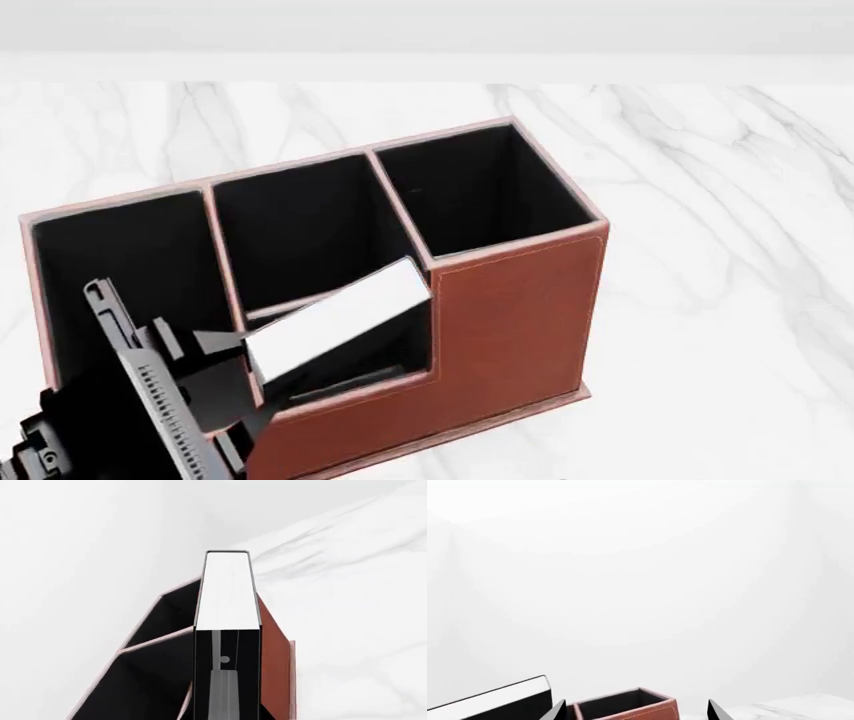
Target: Pick up the book and place it in the back compartment of the caddy.
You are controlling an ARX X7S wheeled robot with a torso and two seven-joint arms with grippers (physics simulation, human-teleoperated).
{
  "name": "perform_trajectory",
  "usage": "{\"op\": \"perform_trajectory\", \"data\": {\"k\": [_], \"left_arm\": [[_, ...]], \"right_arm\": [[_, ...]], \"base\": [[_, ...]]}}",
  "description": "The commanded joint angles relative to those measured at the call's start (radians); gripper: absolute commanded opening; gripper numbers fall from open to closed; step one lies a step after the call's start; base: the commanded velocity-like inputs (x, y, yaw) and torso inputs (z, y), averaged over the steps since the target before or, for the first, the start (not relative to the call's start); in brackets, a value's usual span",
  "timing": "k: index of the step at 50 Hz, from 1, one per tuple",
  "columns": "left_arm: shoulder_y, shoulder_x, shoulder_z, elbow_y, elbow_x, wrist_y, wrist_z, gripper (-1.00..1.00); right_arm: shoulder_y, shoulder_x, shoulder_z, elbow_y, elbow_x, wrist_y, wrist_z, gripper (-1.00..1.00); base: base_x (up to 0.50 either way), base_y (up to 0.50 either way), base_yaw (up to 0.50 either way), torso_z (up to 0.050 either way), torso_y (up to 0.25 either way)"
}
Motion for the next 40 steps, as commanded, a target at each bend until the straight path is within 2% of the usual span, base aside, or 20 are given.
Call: {"op": "perform_trajectory", "data": {"k": [1, 4, 6, 12, 17, 23, 33, 40], "left_arm": [[-0.004, 0.036, -0.031, -0.061, 0.005, 0.034, -0.007, -1.00], [0.001, 0.043, -0.032, -0.073, 0.003, 0.044, 0.000, -1.00], [0.002, 0.045, -0.029, -0.069, 0.002, 0.041, 0.001, -1.00], [-0.002, 0.040, -0.026, -0.054, -0.015, 0.027, 0.017, -1.00], [-0.005, 0.017, -0.040, -0.022, -0.188, -0.006, 0.130, -1.00], [-0.019, -0.003, -0.067, 0.004, -0.327, -0.028, 0.200, -1.00], [-0.027, 0.025, -0.124, -0.098, -0.531, -0.044, 0.302, -1.00], [-0.036, 0.060, -0.145, -0.183, -0.616, -0.057, 0.365, -1.00]], "right_arm": [[-0.001, -0.002, -0.005, 0.006, -0.011, -0.018, -0.001, 1.00], [0.002, -0.007, 0.006, -0.011, -0.027, 0.038, 0.026, 1.00], [-0.011, -0.010, 0.009, -0.009, -0.031, -0.021, 0.019, 1.00], [-0.005, -0.009, 0.008, -0.006, -0.029, -0.005, 0.023, 1.00], [-0.003, -0.007, 0.004, -0.004, -0.024, -0.004, 0.022, 1.00], [0.002, -0.009, 0.002, 0.005, -0.026, -0.004, 0.023, 1.00], [0.007, -0.008, -0.004, 0.007, -0.026, 0.000, 0.023, 1.00], [0.011, -0.007, -0.005, 0.013, -0.025, 0.001, 0.024, 1.00]], "base": [[0.00, 0.00, 0.00, 0.000, 0.010], [0.00, 0.00, 0.00, 0.000, 0.000], [0.00, 0.00, 0.00, 0.000, 0.000], [0.00, 0.00, 0.00, 0.000, 0.002], [0.00, 0.00, 0.00, 0.000, 0.002], [0.00, 0.00, 0.00, 0.003, 0.002], [0.00, 0.00, 0.00, 0.000, 0.001], [0.00, 0.00, 0.00, 0.000, 0.001]]}}
